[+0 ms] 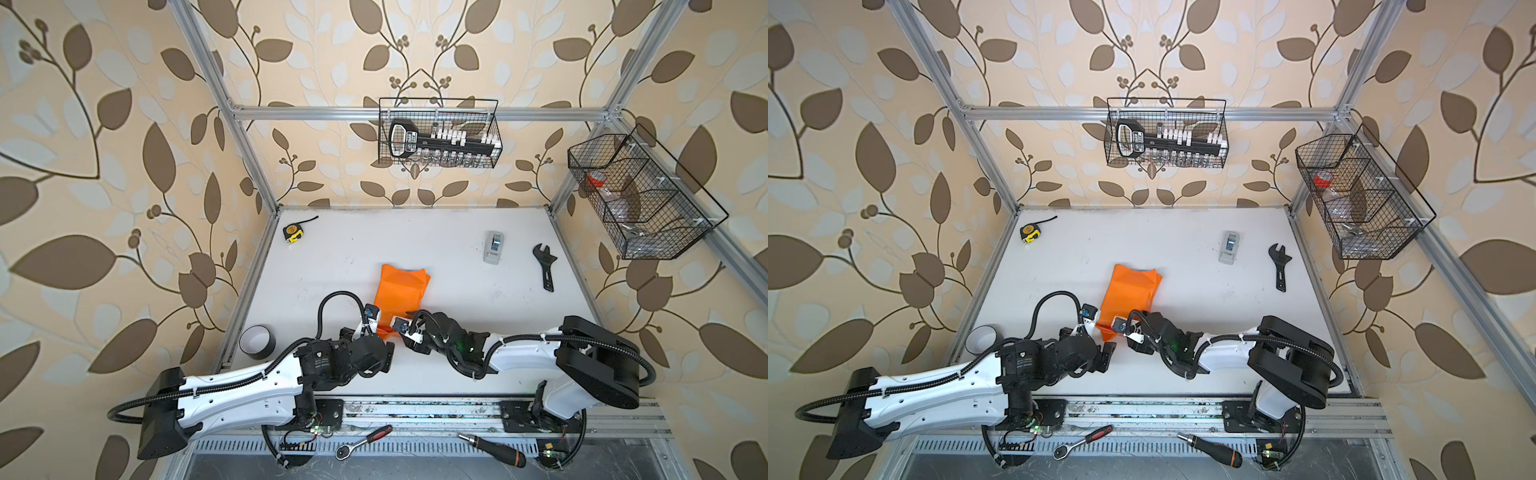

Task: Wrap a gift box in wrapping paper
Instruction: Fifth fold the wrapping paper around the gift box.

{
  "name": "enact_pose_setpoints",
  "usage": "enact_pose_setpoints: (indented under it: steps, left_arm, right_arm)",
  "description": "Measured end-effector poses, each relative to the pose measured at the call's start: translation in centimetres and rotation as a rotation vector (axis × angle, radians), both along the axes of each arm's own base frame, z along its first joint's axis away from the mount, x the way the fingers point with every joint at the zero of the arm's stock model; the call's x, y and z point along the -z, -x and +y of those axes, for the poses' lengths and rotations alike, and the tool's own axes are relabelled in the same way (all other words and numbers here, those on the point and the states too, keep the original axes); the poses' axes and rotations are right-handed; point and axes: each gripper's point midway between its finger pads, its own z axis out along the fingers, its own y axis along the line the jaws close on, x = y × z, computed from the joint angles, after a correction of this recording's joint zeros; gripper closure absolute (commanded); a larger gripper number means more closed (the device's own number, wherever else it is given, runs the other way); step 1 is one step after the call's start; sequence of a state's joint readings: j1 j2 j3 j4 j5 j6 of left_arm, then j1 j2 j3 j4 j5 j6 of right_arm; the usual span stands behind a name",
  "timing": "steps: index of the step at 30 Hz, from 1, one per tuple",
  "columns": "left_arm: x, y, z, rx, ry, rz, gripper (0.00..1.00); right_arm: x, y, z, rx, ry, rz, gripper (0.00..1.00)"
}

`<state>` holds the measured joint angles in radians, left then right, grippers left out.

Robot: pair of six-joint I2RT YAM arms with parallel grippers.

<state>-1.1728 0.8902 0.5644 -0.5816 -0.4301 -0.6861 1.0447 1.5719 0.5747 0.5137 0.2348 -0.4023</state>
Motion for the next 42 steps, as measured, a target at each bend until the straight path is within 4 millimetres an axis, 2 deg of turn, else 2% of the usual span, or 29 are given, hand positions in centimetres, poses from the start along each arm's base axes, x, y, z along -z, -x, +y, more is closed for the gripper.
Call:
enact_pose_setpoints:
  steps: [4,7,10,14,22,27,34,42]
  left_arm:
    - [3.3,0.8,0.3,-0.025,-0.057,0.093,0.01]
    - [5.7,1.3,1.5,-0.07,-0.069,0.123,0.01]
    - [6.8,1.3,2.8,-0.123,-0.057,0.109,0.01]
    - [6.7,0.4,3.7,-0.183,-0.032,0.04,0.01]
    - [6.3,-1.7,3.8,-0.26,0.024,-0.094,0.01]
    - [6.6,-2.1,3.9,-0.279,0.066,-0.133,0.01]
    - [5.3,-3.3,3.6,-0.305,0.172,-0.18,0.01]
    - [5.2,-4.2,3.3,-0.311,0.194,-0.172,0.01]
  right_arm:
    - [0.0,-0.1,0.0,0.0,-0.006,0.004,0.41]
    - [0.0,-0.1,-0.1,0.003,-0.01,0.005,0.41]
    - [0.0,-0.2,-0.1,0.001,-0.013,0.007,0.41]
    - [0.0,-0.2,-0.1,-0.001,-0.014,0.008,0.41]
    - [0.0,-0.1,-0.1,-0.003,-0.015,0.01,0.41]
    - [0.0,-0.2,-0.1,-0.003,-0.015,0.01,0.41]
    - [0.0,-0.1,-0.1,-0.003,-0.015,0.01,0.41]
    - [0.0,-0.1,-0.1,-0.004,-0.015,0.01,0.41]
